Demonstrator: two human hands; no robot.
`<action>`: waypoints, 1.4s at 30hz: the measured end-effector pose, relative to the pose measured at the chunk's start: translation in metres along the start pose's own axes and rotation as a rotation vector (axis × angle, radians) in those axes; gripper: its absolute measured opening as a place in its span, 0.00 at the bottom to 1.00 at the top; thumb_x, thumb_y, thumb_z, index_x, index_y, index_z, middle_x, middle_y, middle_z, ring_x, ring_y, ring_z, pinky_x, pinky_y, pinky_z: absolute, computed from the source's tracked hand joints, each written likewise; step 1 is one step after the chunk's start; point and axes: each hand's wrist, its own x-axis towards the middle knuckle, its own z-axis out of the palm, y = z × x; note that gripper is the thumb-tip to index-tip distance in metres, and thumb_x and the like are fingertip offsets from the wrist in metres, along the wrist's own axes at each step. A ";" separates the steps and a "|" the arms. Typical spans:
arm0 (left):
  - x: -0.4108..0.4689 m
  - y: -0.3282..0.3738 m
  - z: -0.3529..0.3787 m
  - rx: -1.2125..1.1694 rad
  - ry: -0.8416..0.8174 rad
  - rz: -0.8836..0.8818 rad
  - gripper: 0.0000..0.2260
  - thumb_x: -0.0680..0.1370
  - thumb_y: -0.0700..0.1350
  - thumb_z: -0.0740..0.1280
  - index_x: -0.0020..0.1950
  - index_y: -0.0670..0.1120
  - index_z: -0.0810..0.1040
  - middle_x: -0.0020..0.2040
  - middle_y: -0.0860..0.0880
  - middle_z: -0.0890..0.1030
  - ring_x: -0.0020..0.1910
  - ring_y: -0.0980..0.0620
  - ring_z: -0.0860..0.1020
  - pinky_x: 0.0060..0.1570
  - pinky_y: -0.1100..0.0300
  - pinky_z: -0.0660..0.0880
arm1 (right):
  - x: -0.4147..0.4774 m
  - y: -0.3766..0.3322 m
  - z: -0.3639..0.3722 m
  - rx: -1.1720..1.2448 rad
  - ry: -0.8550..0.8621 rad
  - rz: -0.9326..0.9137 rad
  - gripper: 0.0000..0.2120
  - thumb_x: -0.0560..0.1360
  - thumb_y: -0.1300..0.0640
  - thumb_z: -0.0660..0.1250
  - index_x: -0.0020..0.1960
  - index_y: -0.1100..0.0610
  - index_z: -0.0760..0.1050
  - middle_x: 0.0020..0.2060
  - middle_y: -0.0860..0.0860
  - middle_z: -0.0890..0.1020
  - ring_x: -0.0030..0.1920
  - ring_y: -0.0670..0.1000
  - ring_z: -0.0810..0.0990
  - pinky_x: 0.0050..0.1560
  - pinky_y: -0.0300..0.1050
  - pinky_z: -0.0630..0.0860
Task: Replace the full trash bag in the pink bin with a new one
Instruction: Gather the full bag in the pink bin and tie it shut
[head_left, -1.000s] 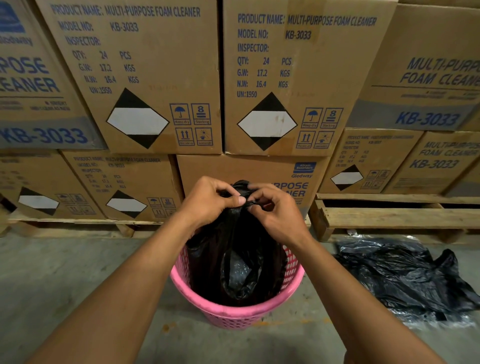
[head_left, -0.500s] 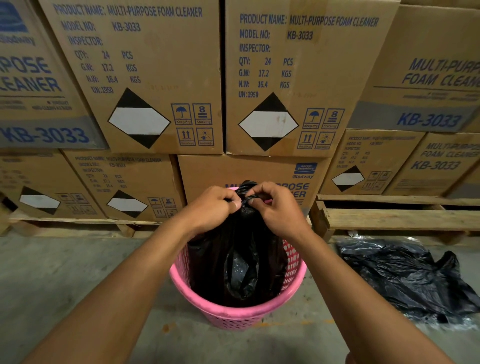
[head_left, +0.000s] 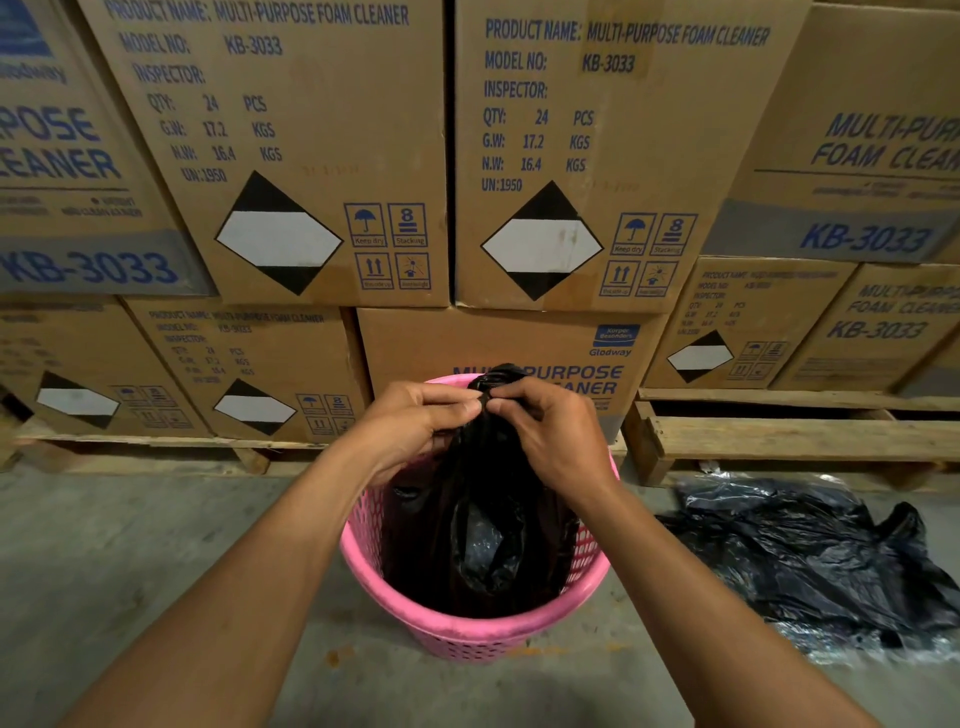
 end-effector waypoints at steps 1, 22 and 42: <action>0.001 -0.001 -0.002 0.019 0.013 -0.001 0.10 0.75 0.36 0.73 0.55 0.41 0.85 0.46 0.47 0.87 0.45 0.56 0.85 0.42 0.65 0.80 | 0.002 0.003 -0.001 -0.036 -0.013 0.019 0.05 0.77 0.53 0.74 0.52 0.49 0.86 0.45 0.41 0.87 0.49 0.39 0.84 0.54 0.45 0.80; 0.011 -0.023 -0.052 0.891 0.217 0.195 0.07 0.73 0.43 0.76 0.50 0.49 0.88 0.50 0.48 0.86 0.50 0.53 0.82 0.54 0.61 0.76 | 0.000 0.058 -0.019 -0.535 -0.195 0.073 0.06 0.79 0.48 0.69 0.49 0.49 0.81 0.40 0.51 0.85 0.43 0.58 0.82 0.41 0.53 0.79; 0.001 -0.012 -0.006 -0.130 0.106 -0.065 0.11 0.80 0.44 0.68 0.57 0.38 0.79 0.47 0.42 0.84 0.31 0.55 0.75 0.31 0.64 0.76 | -0.007 0.028 0.000 0.518 -0.173 0.382 0.02 0.85 0.62 0.61 0.54 0.60 0.69 0.51 0.60 0.83 0.37 0.50 0.84 0.40 0.44 0.84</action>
